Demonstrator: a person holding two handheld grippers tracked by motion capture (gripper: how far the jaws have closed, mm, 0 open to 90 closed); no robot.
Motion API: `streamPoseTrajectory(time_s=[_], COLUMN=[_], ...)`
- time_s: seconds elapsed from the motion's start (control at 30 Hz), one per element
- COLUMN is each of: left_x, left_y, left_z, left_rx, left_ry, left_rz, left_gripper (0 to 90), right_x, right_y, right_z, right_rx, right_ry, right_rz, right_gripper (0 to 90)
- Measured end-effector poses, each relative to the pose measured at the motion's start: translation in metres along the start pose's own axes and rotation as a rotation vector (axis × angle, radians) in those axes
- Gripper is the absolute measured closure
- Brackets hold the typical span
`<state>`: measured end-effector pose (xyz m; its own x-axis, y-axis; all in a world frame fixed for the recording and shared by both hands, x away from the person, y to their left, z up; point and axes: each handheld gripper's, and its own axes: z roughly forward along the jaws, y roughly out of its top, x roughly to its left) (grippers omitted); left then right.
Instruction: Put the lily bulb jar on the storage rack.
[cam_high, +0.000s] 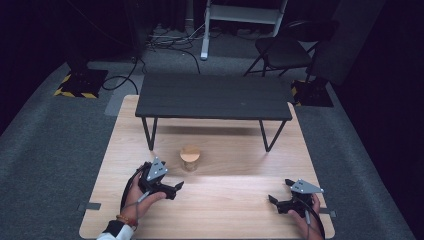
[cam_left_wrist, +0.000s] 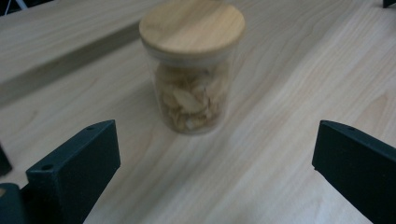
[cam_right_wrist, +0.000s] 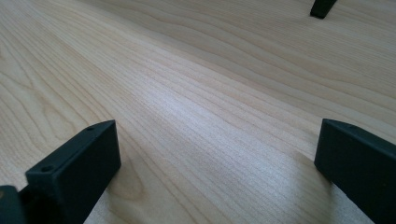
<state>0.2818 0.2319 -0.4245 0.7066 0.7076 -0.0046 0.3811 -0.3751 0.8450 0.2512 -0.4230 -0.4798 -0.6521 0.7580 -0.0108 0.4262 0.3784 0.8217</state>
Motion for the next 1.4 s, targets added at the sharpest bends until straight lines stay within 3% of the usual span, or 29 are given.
streamPoseTrajectory(time_s=[0.23, 0.37, 0.6, 0.83, 0.97, 1.0, 1.13, 1.37, 1.4], left_x=[0.010, 0.011, 0.013, 0.013, 0.011, 0.015, 0.017, 0.013, 0.013], left_y=[0.039, 0.052, 0.062, 0.065, 0.063, 0.062, 0.061, 0.070, 0.071], left_z=[0.020, 0.033, 0.058, 0.072, 0.074, 0.073, 0.073, 0.067, 0.062], left_rx=[0.031, 0.060, 0.114, 0.113, 0.101, 0.089, 0.085, 0.121, 0.111], left_ry=[-0.025, -0.033, -0.029, -0.028, 0.006, -0.007, -0.019, -0.029, -0.040], left_rz=[0.040, 0.065, 0.111, 0.132, 0.186, 0.170, 0.169, 0.175, 0.160], left_gripper=[0.7, 0.8, 1.8, 6.4, 18.5, 22.3, 23.4, 23.9, 23.9], right_x=[0.000, 0.000, -0.001, -0.001, -0.001, -0.001, -0.001, -0.001, -0.001], right_y=[0.000, 0.000, -0.001, -0.001, -0.001, -0.001, -0.001, -0.001, -0.001], right_z=[0.000, 0.000, -0.001, -0.001, -0.001, -0.001, -0.001, -0.001, -0.001], right_rx=[0.000, 0.000, 0.000, 0.000, 0.000, 0.000, 0.000, 0.000, 0.000], right_ry=[0.000, 0.000, 0.001, 0.001, 0.002, 0.002, 0.002, 0.002, 0.002], right_rz=[0.000, 0.000, 0.000, 0.000, 0.000, 0.000, 0.000, 0.000, 0.000], right_gripper=[0.0, 0.0, 0.0, 0.0, 0.0, 0.0, 0.0, 0.0, 0.0])
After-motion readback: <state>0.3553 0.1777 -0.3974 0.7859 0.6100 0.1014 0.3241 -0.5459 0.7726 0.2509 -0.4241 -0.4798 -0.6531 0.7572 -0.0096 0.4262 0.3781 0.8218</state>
